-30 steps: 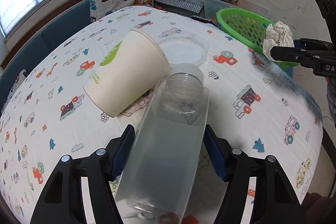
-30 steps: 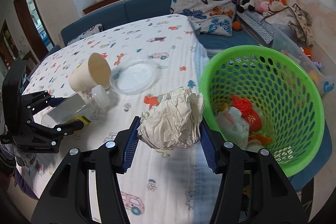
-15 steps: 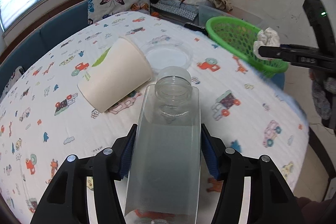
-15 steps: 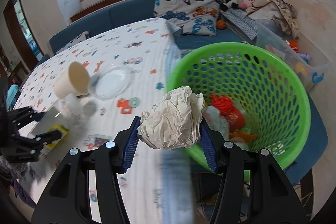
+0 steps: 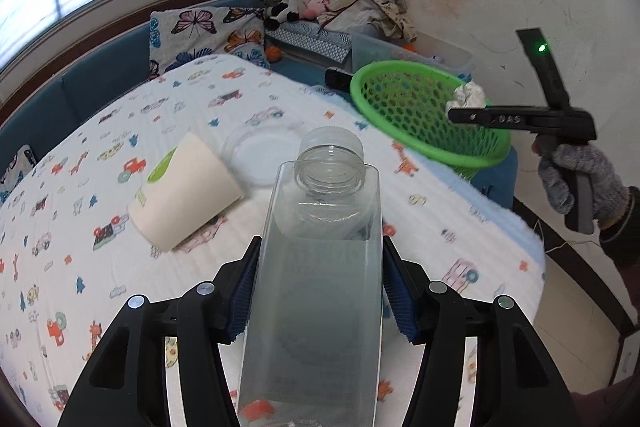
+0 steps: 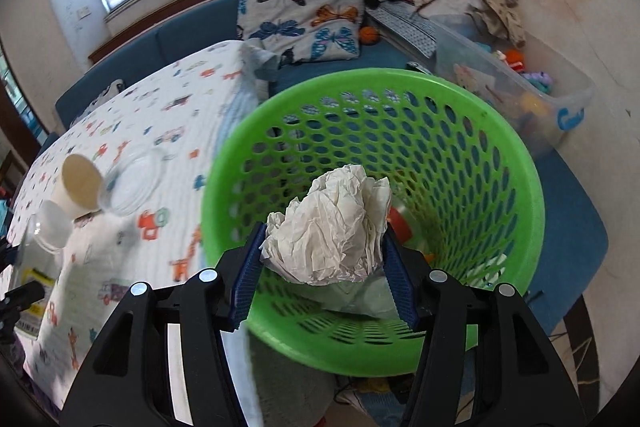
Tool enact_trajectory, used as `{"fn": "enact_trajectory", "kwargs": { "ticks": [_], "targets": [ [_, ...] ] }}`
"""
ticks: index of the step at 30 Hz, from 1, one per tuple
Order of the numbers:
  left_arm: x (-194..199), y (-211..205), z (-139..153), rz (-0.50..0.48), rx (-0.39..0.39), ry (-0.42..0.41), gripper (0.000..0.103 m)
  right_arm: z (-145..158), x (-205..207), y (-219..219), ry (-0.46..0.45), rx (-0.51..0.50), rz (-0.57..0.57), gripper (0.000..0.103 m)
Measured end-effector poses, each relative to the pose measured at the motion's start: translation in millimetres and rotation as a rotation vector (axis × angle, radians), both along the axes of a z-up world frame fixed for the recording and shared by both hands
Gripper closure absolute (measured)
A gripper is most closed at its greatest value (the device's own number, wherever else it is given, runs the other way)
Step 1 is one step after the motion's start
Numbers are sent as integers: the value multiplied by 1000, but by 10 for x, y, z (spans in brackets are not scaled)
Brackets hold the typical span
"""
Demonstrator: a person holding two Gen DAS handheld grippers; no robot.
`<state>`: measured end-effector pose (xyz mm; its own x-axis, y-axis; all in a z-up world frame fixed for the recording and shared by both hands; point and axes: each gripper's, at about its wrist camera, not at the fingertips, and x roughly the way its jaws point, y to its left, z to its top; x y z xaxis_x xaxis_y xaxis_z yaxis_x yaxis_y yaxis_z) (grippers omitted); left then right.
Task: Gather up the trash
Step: 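Drop the tissue into the green basket with the right tool while the left carries the bottle, then carry the clear bottle over the green basket and open the left tool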
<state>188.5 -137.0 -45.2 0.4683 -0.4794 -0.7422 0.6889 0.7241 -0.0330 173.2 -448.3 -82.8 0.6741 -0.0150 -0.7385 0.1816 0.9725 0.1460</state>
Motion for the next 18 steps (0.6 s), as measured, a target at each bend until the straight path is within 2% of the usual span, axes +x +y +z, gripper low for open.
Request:
{"fn": "enact_trajectory", "kwargs": {
  "ticks": [5, 12, 18],
  "targets": [
    [29, -139, 132, -13, -22, -13, 48, 8, -16, -111, -9, -1, -26, 35],
    [116, -512, 261, -53, -19, -34, 48, 75, -156, -203, -35, 2, -34, 35],
    [250, -953, 280, -90, -13, -22, 48, 176, -360, -228, -69, -36, -33, 33]
  ]
}}
